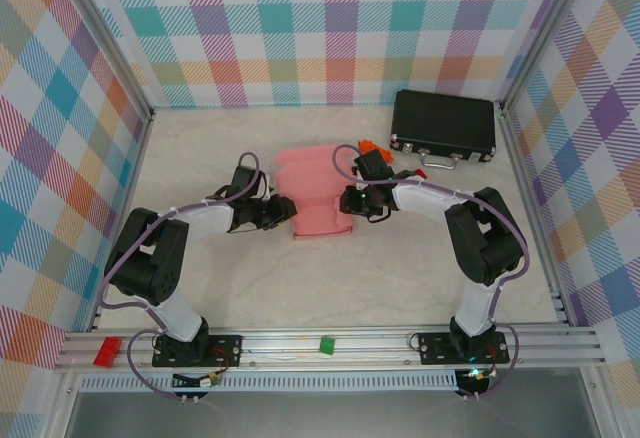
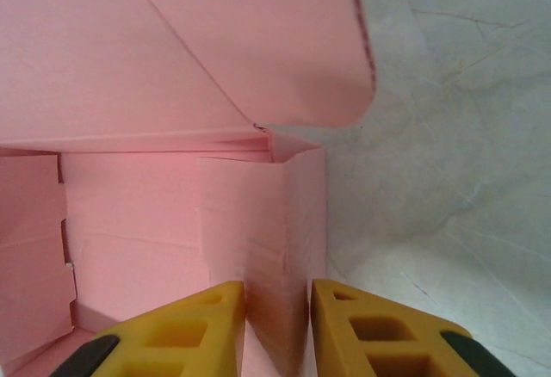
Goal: Fold the paper box
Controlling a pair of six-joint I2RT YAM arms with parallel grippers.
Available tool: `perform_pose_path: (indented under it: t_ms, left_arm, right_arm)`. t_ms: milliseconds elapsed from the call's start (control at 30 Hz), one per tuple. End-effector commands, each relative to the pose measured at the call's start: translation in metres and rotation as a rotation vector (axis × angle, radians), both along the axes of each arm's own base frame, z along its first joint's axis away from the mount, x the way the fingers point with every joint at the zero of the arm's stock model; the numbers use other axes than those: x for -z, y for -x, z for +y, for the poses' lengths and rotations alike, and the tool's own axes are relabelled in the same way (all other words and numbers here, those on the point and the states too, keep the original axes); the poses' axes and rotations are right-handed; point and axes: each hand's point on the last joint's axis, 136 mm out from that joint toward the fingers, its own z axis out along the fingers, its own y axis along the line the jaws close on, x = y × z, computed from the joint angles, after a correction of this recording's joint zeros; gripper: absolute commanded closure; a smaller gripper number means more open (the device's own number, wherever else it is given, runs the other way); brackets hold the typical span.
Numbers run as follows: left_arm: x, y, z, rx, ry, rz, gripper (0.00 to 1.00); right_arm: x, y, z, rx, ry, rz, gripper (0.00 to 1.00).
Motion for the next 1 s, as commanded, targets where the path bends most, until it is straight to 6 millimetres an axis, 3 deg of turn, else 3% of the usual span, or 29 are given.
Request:
perform_pose_path:
  t_ms: [0,433,967]
  left_arm:
    - [0.004,0.005,-0.005,0.024,0.005,0.001,0.73]
    - [0.010,0.007,-0.005,0.029,0.000,0.016,0.76]
    - [0.015,0.011,-0.006,0.039,0.003,0.032,0.79]
  right_arm:
    - [0.004,-0.008,0.002,0.037,0.004,0.003,0.74]
    - [0.017,-0.010,-0.002,0.056,0.099,0.008,0.75]
    - [0.034,-0.003,-0.008,0.016,0.286,0.001,0.89]
